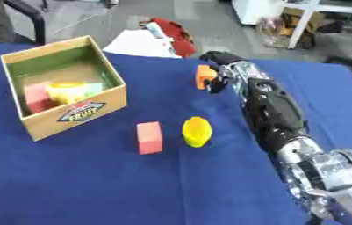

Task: Pick up objects on the table and place them in the box.

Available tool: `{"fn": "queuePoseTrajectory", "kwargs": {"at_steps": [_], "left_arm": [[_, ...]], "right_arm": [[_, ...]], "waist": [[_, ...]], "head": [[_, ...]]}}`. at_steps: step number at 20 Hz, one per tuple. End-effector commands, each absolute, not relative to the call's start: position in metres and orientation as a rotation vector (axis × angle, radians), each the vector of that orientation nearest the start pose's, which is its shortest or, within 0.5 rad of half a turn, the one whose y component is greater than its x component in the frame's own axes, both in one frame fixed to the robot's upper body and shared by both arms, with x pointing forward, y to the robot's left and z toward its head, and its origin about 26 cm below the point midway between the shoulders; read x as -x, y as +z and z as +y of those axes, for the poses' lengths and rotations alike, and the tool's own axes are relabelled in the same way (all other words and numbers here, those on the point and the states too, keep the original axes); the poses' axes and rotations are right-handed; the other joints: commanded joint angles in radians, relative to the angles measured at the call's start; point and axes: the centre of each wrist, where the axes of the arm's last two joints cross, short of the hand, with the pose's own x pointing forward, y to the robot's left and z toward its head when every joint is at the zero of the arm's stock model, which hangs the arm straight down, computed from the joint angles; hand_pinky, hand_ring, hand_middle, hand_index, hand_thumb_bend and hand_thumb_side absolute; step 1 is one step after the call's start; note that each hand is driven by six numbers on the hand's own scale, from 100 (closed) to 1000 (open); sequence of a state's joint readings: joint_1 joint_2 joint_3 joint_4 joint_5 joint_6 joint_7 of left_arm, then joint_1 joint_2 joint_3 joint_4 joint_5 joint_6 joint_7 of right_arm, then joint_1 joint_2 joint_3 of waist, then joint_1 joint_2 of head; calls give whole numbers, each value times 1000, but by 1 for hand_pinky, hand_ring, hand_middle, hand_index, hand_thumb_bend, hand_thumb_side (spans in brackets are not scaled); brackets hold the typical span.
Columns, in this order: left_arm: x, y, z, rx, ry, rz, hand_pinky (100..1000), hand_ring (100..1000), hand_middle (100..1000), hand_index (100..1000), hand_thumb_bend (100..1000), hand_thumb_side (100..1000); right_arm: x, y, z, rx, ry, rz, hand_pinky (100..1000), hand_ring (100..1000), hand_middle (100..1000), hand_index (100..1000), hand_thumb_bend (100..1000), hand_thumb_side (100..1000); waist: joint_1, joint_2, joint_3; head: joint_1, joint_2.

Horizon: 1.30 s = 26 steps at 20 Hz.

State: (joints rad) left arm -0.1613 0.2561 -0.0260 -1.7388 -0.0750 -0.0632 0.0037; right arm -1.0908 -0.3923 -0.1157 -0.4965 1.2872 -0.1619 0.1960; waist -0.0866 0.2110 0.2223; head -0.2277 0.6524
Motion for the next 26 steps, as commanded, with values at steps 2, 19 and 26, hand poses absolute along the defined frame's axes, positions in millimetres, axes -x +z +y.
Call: {"fn": "queuePoseTrajectory", "kwargs": {"at_steps": [2,19,26], "left_arm": [[-312,104,276,-230,-359,-1980,687,571,582,766,100,745],[-314,107,274,-222,-366,-1990,689,571,582,767,100,746],[-312,103,274,-216,-360,-1981,690,571,582,767,100,746]], "right_arm": [[-506,178,-328,1093,1291,-1155,942,1000,1000,1000,100,100],[-504,158,-318,1379,1130,-1239,458,458,389,513,100,100],[-508,193,-292,1445,1143,-1516,456,424,326,464,100,100]], "waist": [[-10,3,6],[-7,20,16],[-3,3,4]], "head": [[1,-21],[0,-30],[0,-19]]}}
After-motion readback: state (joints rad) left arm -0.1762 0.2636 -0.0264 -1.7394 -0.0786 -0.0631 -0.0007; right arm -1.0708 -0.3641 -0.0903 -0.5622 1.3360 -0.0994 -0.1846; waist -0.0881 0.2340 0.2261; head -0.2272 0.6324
